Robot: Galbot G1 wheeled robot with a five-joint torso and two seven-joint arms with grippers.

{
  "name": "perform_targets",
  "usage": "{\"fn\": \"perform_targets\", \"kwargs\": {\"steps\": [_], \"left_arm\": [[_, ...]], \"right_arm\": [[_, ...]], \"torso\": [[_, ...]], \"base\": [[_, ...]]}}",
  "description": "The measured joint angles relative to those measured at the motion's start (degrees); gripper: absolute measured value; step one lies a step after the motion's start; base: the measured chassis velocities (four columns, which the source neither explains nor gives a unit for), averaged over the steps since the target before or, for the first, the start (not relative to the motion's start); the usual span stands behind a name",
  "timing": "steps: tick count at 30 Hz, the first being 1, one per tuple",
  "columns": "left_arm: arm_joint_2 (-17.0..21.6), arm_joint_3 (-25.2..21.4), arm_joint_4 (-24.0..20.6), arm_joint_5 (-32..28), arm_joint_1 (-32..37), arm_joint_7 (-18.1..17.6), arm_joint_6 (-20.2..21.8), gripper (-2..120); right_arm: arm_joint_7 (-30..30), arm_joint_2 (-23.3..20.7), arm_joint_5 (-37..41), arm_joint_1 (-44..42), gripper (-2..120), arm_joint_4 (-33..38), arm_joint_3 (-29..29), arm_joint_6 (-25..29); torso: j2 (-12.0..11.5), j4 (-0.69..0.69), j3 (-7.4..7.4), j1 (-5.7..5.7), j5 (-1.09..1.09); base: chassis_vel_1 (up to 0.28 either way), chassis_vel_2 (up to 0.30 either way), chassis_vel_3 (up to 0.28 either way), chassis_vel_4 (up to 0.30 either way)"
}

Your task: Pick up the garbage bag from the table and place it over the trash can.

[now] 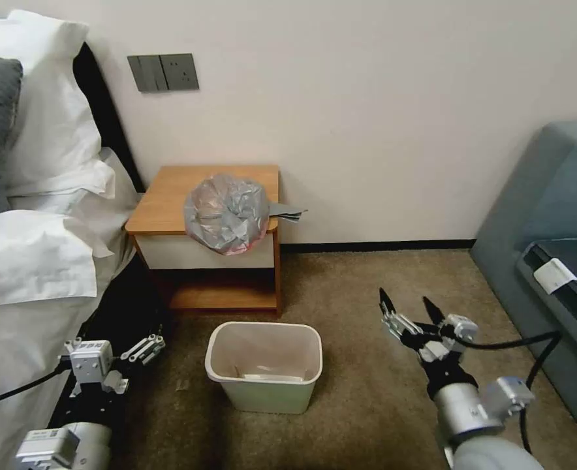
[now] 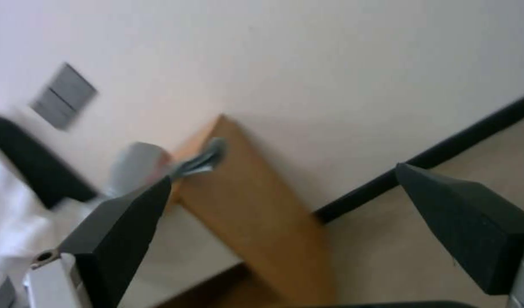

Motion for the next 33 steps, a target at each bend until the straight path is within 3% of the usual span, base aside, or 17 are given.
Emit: {"fn": "perform_targets", "kwargs": {"steps": [3,8,11,17,21,29,33], "left_arm": [[0.0,0.0,-0.8,-0.1,1.0,0.0,-0.2,100],[-0.1,-0.3,-1.5,-0.2,2.1,0.0,-0.8,100],[-0.5,-0.6,-2.2,-0.2,3.4,-0.1,-1.5,100],[-1.4,-0.1,-3.0,-0.1,3.3,-0.6,-1.0,100],[-1.7,0.1,-4.0,-0.1,3.8,-0.7,-0.7,100],[-1.5,-0.2,-4.7,-0.4,5.6,-0.7,-1.4,100],[-1.5,-0.2,-4.7,-0.4,5.8,-0.6,-1.5,100]], "right_arm": [[3.1,-1.2,10.8,5.2,100,-2.4,-2.1,-1.3],[6.3,-1.5,21.4,10.3,100,-5.4,-4.2,-2.2],[8.9,-0.9,32.6,16.9,100,-10.1,-6.7,-2.8],[10.0,0.6,42.3,26.0,100,-17.3,-8.1,-3.6],[10.2,1.6,47.5,31.0,100,-22.7,-7.9,-5.1],[8.6,4.0,47.7,40.1,100,-36.9,-9.7,-6.3],[7.8,4.7,47.2,42.3,100,-40.1,-10.2,-6.3]], "torso": [[0.0,0.00,0.00,0.00,0.00],[0.0,0.00,0.00,0.00,0.00],[0.0,0.00,0.00,0.00,0.00],[0.0,0.00,0.01,0.00,0.00],[0.0,0.00,0.01,0.00,-0.01],[0.0,0.00,0.01,0.00,0.00],[0.0,0.00,0.01,0.00,-0.01]], "base": [[0.000,0.000,0.000,0.000],[0.000,0.000,0.000,0.000],[0.000,0.000,0.000,0.000],[0.000,0.000,0.000,0.000],[0.000,0.000,0.000,0.000],[0.000,0.000,0.000,0.000],[0.000,0.000,0.000,0.000]]}}
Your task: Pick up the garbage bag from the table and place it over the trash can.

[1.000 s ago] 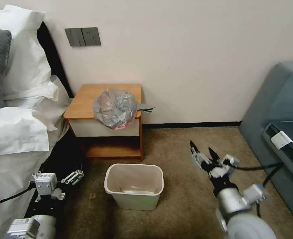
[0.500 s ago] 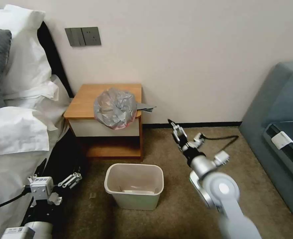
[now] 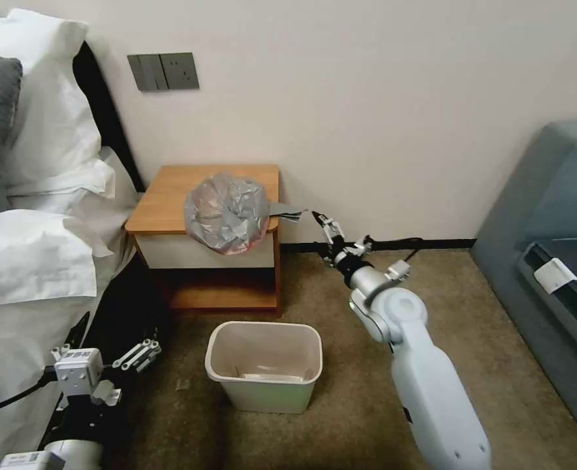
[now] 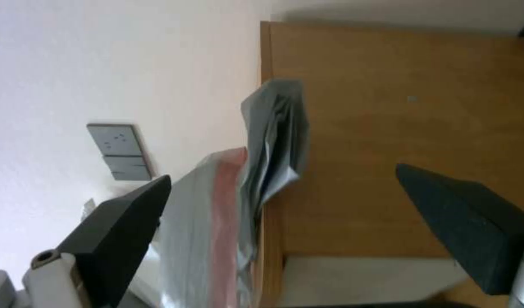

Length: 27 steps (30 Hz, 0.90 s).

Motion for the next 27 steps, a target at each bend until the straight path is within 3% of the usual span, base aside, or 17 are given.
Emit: {"fn": "perform_targets", "kwargs": {"steps": [10,27], "left_arm": [[-1.2,-0.1,-0.1,0.1,0.3,0.3,0.0,100],[-1.9,-0.1,1.0,-0.3,-1.1,0.3,-0.1,100]], "right_arm": [[-4.4,4.1,-3.3,7.5,98,-11.9,-0.7,-0.1],[-6.5,6.2,-7.3,10.3,34,-16.5,-0.9,0.8]], "torso": [[0.0,0.00,0.00,0.00,0.00],[0.0,0.00,-0.01,0.00,0.00]], "base": [[0.000,0.000,0.000,0.000],[0.000,0.000,0.000,0.000]]}}
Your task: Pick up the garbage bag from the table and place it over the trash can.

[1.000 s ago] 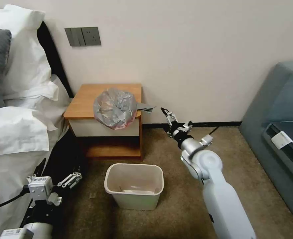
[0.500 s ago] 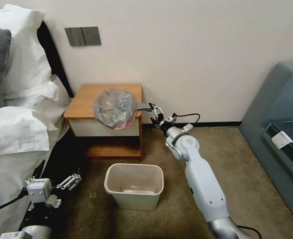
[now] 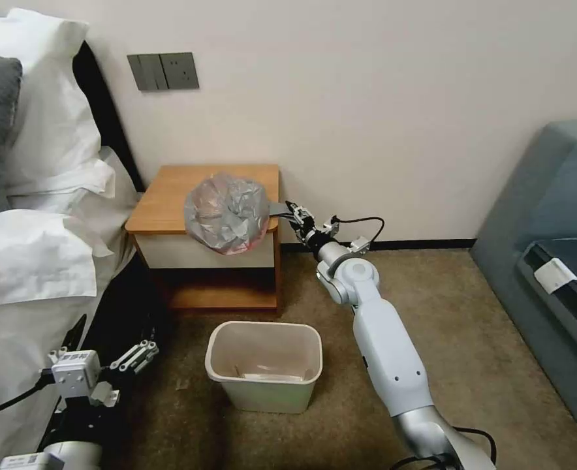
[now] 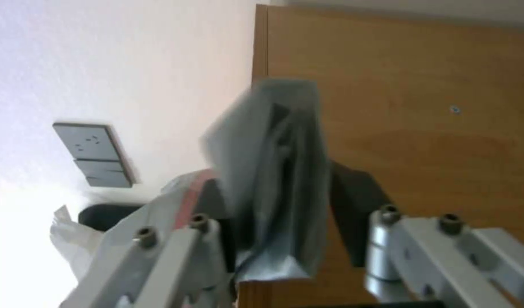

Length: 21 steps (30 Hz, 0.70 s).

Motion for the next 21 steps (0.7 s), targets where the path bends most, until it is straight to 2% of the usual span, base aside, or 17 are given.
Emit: {"fn": "perform_targets", "kwargs": {"steps": [1,4,6,8,10,12,15,16,20,21], "left_arm": [[0.0,0.0,0.0,0.0,0.0,0.0,0.0,100],[0.0,-0.1,0.2,-0.2,-0.3,0.0,0.0,100],[0.0,-0.1,0.2,-0.2,-0.3,0.0,0.0,100],[0.0,-0.1,0.5,-0.2,-0.5,0.0,-0.1,100],[-0.1,-0.1,0.6,-0.2,-0.6,0.0,-0.1,100],[-0.1,-0.1,0.8,-0.2,-0.7,0.0,-0.1,100],[0.1,-0.1,1.4,-0.1,-1.2,0.0,-0.5,100],[0.1,-0.1,1.4,-0.1,-1.2,0.0,-0.5,100],[0.5,-0.1,1.9,-0.3,-2.0,-0.1,-0.5,100],[0.5,-0.1,1.9,-0.3,-2.0,-0.1,-0.5,100]], "right_arm": [[0.0,0.0,0.0,0.0,34,0.0,0.0,0.0],[0.2,0.0,-0.2,0.0,19,0.1,-0.3,0.7],[0.3,0.0,-0.2,0.0,18,0.2,-0.3,0.7],[0.9,-0.1,-0.2,-0.4,5,1.4,-0.5,1.1],[1.6,-0.4,-0.1,-0.8,0,2.5,-0.8,1.4],[2.6,-0.8,0.4,-1.5,0,4.2,-1.1,1.9],[6.6,-2.2,2.1,-4.9,0,11.4,-2.6,3.0],[6.6,-2.2,2.1,-4.9,0,11.4,-2.6,3.0],[11.6,-4.4,2.2,-13.1,0,23.3,-5.1,3.7],[11.6,-4.4,2.2,-13.1,0,23.3,-5.1,3.7]], "torso": [[0.0,0.00,0.00,0.00,0.00],[0.0,0.00,0.00,0.00,0.00],[0.0,0.00,0.00,0.00,0.00],[0.0,0.00,0.00,0.00,0.00],[0.0,0.00,0.00,0.00,0.01],[0.0,0.00,0.00,0.00,0.00],[0.0,0.01,0.00,0.00,0.00],[0.0,0.01,0.00,0.00,0.00],[0.0,-0.01,0.00,0.00,0.00],[0.0,-0.01,0.00,0.00,0.00]], "base": [[0.000,0.000,0.000,0.000],[0.000,0.000,0.000,0.000],[0.000,0.000,0.000,0.000],[0.000,0.000,0.000,0.000],[0.000,0.000,0.000,0.000],[0.000,0.000,0.000,0.000],[0.000,0.000,0.000,0.000],[0.000,0.000,0.000,0.000],[0.000,0.000,0.000,0.000],[0.000,0.000,0.000,0.000]]}}
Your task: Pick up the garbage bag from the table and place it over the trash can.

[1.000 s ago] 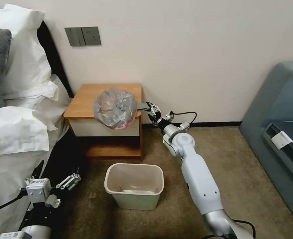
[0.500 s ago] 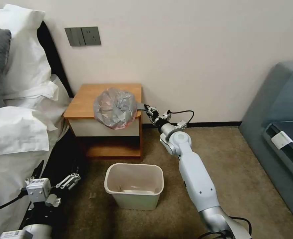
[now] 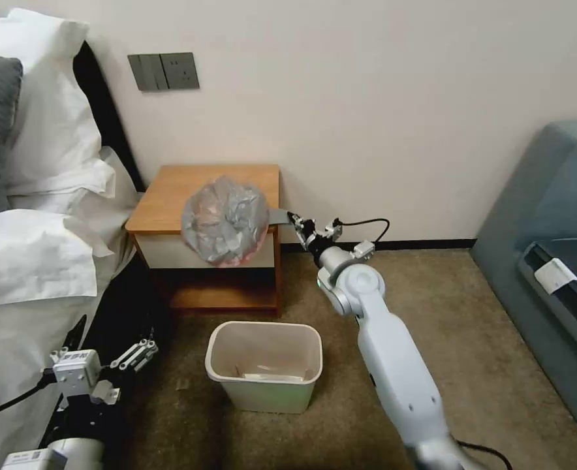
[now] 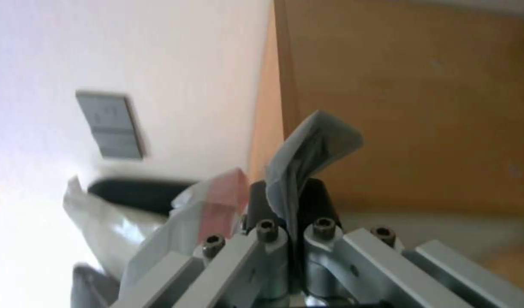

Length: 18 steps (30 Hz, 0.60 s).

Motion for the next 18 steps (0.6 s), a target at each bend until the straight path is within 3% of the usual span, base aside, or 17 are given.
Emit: {"fn": "perform_targets", "kwargs": {"steps": [3,6,9,18], "left_arm": [[0.2,0.1,0.2,0.0,-0.4,0.0,0.0,100],[0.6,0.2,0.6,-0.4,-1.4,0.0,0.3,100],[0.8,0.2,0.6,-0.7,-1.9,0.0,0.4,100],[0.9,-0.1,0.5,-1.1,-2.5,-0.1,0.5,100]], "right_arm": [[1.5,-0.7,-0.2,-3.4,0,4.9,-1.2,0.5],[4.5,-1.8,1.0,-8.9,0,14.2,-3.6,2.0],[5.4,-2.6,0.9,-11.7,0,17.3,-5.1,2.2],[7.7,-6.2,-2.6,-15.7,0,18.6,-9.3,3.2]], "torso": [[0.0,0.00,0.00,0.00,0.00],[0.0,0.01,-0.01,0.00,0.00],[0.0,0.00,-0.01,0.00,0.00],[0.0,0.00,0.00,0.00,0.00]], "base": [[0.000,0.000,0.000,0.000],[0.000,0.000,0.000,0.000],[0.000,0.000,0.000,0.000],[0.000,0.000,0.000,0.000]]}}
